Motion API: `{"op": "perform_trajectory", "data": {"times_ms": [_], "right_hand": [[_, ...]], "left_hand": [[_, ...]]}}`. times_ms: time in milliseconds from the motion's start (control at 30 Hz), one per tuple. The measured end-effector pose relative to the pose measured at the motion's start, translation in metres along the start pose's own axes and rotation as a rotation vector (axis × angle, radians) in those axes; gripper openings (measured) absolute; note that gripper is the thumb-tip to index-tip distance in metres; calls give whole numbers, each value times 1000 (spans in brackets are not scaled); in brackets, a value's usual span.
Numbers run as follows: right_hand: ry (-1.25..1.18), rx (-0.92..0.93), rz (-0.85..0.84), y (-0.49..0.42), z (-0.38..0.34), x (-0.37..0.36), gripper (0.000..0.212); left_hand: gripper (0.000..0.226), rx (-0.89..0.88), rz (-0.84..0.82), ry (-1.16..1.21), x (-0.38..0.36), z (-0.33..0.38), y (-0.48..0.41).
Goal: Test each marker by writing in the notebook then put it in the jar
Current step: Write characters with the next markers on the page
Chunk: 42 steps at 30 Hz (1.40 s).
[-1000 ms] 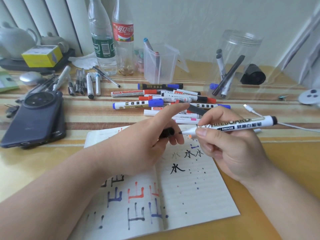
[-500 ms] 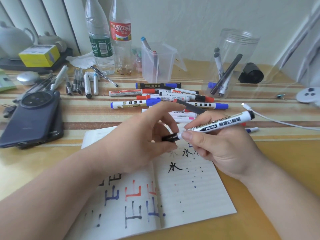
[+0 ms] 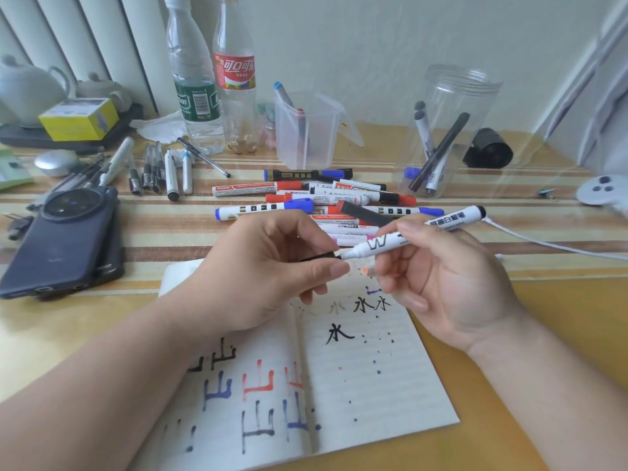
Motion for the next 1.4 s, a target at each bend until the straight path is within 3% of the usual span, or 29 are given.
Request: {"op": "perform_trajectory", "data": {"times_ms": [200,333,433,500,700,800,900,1000,1100,1233,1400], "right_hand": [[25,28,-93,6,1,-14,14],[-7,-13,-189,11,3,-26,26],[-21,-30,-221,12,4,-32,14],[-27,-55,-237,12,7,-34,2],[-26,-65,-291,10,10,-38,18],[1,-10,-179,2,10,-33,15],[-93,-20,45,-8,9,-15,8],[-120,8,172,-13,9,-1,11],[-32,97,192,-13,9,1,6],[289,306,285,-2,-8,7,3],[542,600,451,7,-60,9,34]], "left_hand": [[32,-22,20,81,-7,2,2],[47,-74,48,146,-11,5,5],[61,-106,-22,97,-17,5,8],[58,-137,-103,36,-22,6,11],[33,-65,-183,17,-26,5,11],[28,-20,-131,-5,-19,4,4],[24,-131,-43,-418,-2,-2,1],[21,-158,45,-623,2,0,2],[16,-175,130,-681,3,4,-1],[39,-218,237,-662,3,7,-1],[27,-264,270,-623,3,11,2]]}}
Point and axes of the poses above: each hand's wrist, its own y-axis away from the middle knuckle, its own x-axis out of the back of the hand, z = x × y, the point moved 5 cm from there along -y, towards the middle knuckle, and after that the axes turned 13 degrees about y, right-handed, at the moved point
